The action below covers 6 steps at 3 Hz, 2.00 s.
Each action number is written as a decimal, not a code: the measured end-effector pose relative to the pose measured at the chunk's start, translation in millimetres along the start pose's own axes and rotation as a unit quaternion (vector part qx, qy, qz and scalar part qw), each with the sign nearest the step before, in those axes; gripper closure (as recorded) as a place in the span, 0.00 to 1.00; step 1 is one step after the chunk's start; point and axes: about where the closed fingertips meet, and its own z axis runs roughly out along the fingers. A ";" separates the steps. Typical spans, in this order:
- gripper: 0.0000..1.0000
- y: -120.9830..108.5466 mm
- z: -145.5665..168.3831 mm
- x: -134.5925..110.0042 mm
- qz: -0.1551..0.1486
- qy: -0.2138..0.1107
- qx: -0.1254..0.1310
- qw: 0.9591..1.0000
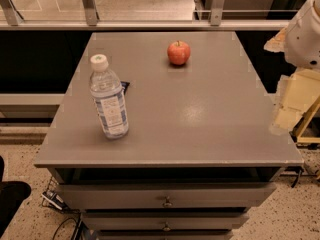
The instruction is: Move apple near blue plastic bottle
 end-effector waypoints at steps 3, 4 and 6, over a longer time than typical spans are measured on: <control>0.00 -69.2 31.1 -13.7 0.070 -0.110 0.054 0.990; 0.00 -119.7 52.9 -33.1 0.127 -0.213 0.080 0.966; 0.00 -181.5 89.1 -78.5 0.194 -0.362 0.116 0.904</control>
Offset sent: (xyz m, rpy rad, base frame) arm 0.1036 -0.0149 -0.0187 0.2882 -0.2169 -0.1230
